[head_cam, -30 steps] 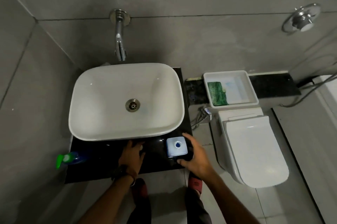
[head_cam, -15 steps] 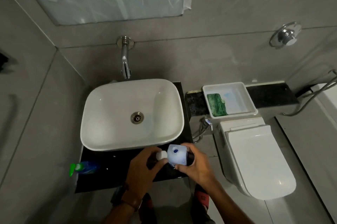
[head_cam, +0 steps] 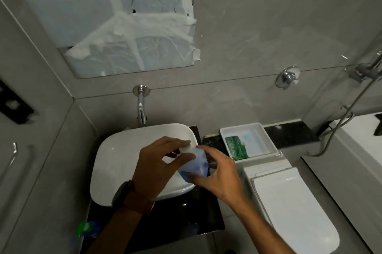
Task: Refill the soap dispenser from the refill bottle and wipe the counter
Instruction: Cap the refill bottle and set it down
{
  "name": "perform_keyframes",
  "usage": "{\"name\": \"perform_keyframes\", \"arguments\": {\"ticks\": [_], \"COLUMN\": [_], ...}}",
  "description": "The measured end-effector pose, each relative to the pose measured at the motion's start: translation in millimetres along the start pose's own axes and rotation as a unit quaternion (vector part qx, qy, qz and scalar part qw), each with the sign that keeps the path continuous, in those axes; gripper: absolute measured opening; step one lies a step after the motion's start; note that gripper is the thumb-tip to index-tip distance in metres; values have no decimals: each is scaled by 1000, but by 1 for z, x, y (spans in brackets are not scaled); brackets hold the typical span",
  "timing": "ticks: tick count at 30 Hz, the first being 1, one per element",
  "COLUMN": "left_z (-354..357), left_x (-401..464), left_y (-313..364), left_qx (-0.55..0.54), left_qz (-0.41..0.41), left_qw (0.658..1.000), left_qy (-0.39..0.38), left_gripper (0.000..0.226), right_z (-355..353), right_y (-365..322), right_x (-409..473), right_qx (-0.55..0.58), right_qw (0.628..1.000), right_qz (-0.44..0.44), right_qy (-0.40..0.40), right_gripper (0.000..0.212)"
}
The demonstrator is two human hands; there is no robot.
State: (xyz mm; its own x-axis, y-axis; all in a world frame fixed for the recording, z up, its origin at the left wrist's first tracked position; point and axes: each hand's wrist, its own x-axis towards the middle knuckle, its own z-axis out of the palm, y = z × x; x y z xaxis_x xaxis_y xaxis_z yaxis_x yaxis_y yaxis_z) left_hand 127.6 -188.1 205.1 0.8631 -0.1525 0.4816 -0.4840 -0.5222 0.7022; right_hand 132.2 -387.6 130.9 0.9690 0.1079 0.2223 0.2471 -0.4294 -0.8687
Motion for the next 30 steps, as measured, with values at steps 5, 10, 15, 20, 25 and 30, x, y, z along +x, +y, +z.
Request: {"name": "perform_keyframes", "arguments": {"ticks": [5,10,15,20,25,30], "left_z": [-24,-31,-32,-40,-44,-53], "left_x": [32,43,42,36,33,34], "left_y": [13,19,22,17,17,20], "left_qx": [1,-35,-27,-59,-59,-84], "left_qz": [18,18,-2,-18,-18,-20], "left_qw": [998,994,1000,998,997,995], "left_qy": [-53,-107,14,2,50,56], "left_gripper": [34,30,35,38,40,33], "right_z": [-9,-11,-9,-6,-2,5], "right_y": [-21,-36,-50,-55,-63,-70], "right_x": [21,32,40,42,43,47], "right_qx": [-3,12,16,25,3,2], "right_qw": [1000,999,999,998,997,998], "right_qz": [-25,-43,-51,-54,-68,-53], "right_qy": [7,14,-1,-13,-24,-41], "right_gripper": [78,72,70,71,69,73]}}
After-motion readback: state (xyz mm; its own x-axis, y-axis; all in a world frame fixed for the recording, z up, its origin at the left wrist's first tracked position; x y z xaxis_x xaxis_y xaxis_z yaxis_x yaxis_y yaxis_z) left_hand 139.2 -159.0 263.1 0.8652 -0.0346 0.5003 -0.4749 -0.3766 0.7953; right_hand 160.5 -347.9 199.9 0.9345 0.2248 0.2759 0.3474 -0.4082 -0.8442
